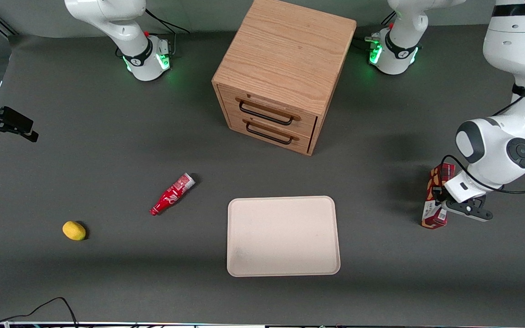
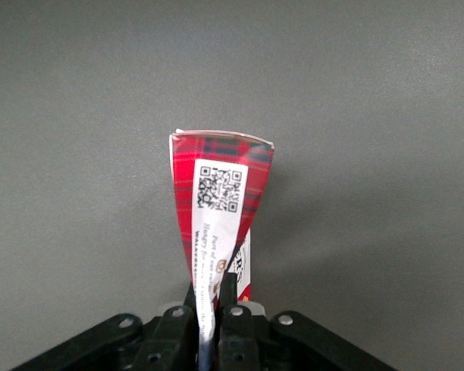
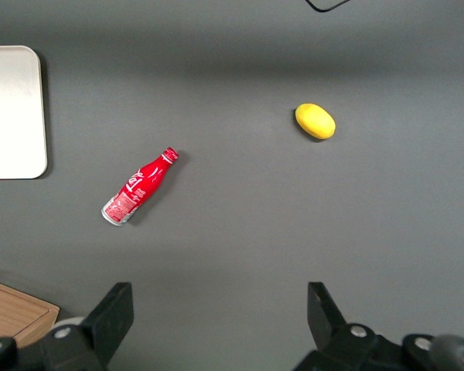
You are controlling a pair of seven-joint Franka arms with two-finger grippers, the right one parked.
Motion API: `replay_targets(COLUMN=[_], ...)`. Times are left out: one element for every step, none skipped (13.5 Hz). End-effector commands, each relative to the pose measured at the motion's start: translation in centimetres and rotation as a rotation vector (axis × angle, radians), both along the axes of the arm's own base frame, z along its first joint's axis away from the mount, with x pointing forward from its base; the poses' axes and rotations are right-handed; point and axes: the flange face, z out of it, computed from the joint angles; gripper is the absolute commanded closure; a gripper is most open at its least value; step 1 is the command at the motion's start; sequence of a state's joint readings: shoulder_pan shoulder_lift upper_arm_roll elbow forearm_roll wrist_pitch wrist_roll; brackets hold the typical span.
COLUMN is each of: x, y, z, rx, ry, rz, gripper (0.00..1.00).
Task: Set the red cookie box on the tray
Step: 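Close the left gripper on the end of the red cookie box, then lift the box and carry it over the cream tray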
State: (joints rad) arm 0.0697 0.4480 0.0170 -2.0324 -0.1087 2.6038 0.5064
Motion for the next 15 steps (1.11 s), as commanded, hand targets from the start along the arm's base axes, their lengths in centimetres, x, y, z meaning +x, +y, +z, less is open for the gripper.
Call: replay_targets(x=[-0.3,-0.2,0.0,0.5,0.5,1.1,1.6,2.3,2.5,2.7,2.9,2.8,2.4,2.1,2.0], y=[0.1,0.1,-0.1,-0.4,-0.9,-1.4,-1.4,-1.5,-1.6,-1.8,-1.7,-1.9,-2.4,-2.6,-4.1], z=[0.3,0.6,1.2,2.7,5.1,7.9,11.1,14.4,17.5,20.8,24.1,27.6,30.5,32.6,34.2], rx=[-0.006,-0.007,-0.008,-0.009,-0.018,-0.031,-0.042,-0.047,-0.056,-0.060,-0.061,-0.047,-0.045,-0.044,-0.043], ry=[-0.012,-0.015,-0.017,-0.032,-0.021,0.002,0.039,0.081,0.125,0.145,0.160,0.184,0.203,0.212,0.203], rz=[-0.012,-0.011,-0.016,-0.019,-0.019,-0.028,-0.018,-0.018,-0.022,-0.029,-0.007,0.013,0.030,0.046,0.046], gripper=[1.00,1.00,1.00,1.00,1.00,1.00,1.00,1.00,1.00,1.00,1.00,1.00,1.00,1.00,1.00])
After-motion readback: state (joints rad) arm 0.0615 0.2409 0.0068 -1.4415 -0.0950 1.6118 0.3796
